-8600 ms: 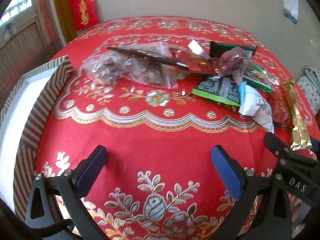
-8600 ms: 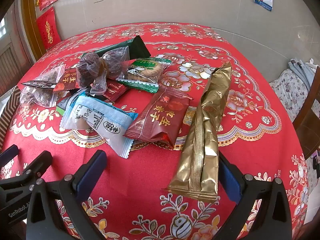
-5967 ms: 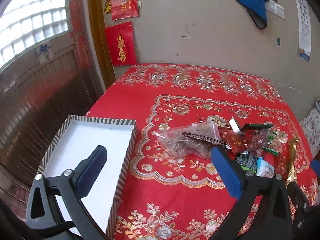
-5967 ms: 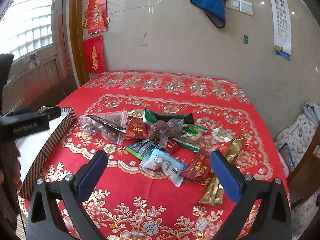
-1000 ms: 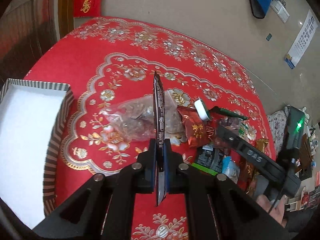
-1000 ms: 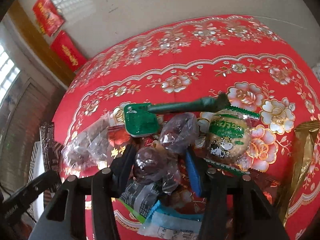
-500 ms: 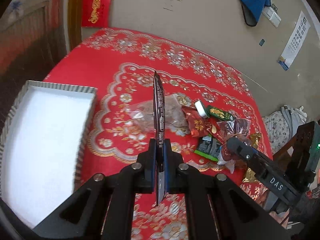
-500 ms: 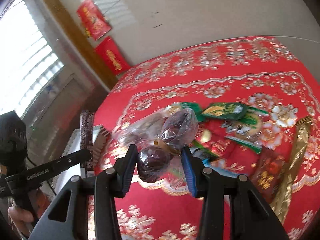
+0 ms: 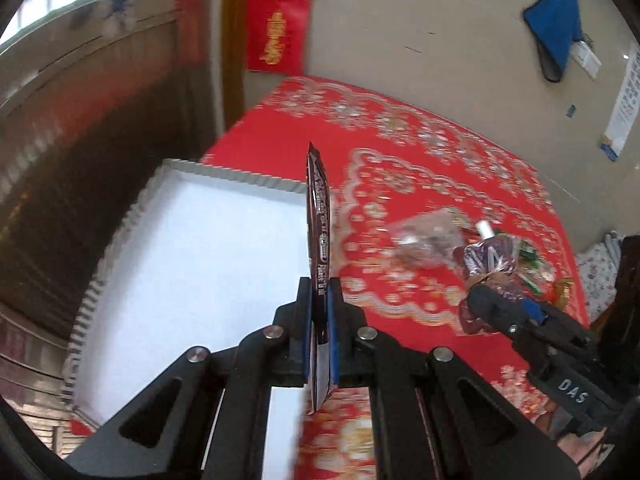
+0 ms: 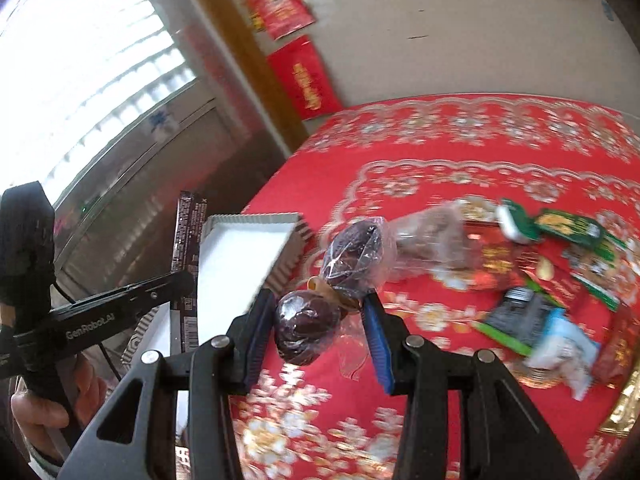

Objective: Organize snacks
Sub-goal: 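Carry the chocolate bar in the left tool and dates in the right tool to the white tray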

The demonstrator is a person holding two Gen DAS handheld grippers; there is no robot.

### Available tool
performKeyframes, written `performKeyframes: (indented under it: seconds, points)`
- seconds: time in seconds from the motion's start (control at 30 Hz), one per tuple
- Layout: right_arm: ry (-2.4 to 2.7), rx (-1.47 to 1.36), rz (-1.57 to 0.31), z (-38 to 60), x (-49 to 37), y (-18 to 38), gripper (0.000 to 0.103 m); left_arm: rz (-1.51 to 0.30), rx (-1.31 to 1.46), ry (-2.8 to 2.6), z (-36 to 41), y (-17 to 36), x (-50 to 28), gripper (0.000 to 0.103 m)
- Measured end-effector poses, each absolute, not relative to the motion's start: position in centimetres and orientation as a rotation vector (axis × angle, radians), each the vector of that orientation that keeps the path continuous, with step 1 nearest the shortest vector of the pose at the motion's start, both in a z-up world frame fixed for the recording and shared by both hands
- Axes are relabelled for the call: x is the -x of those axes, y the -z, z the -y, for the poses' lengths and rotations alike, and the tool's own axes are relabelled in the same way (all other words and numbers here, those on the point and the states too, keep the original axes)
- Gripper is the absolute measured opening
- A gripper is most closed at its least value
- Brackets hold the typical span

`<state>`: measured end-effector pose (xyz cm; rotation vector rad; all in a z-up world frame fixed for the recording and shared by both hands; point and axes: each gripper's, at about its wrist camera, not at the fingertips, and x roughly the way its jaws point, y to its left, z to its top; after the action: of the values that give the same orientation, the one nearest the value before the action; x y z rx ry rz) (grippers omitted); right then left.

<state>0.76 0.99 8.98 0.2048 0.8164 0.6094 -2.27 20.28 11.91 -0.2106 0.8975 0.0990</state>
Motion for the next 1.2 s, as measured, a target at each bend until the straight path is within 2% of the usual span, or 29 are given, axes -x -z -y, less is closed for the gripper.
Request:
performKeyframes:
  seconds: [0.47, 1.2]
  points:
    - [-0.686, -0.083, -0.851, -12.1, -3.3, -8.7, 0.044, -0.947, 0.223, -0.259, -28.9, -7.8, 0.1, 0.008]
    - [-0.671, 0.064, -0.972, -17.7, -6.7, -4.6, 0.044, -1.045, 0.258, -0.267, -31.1, -4.0, -5.0, 0.008]
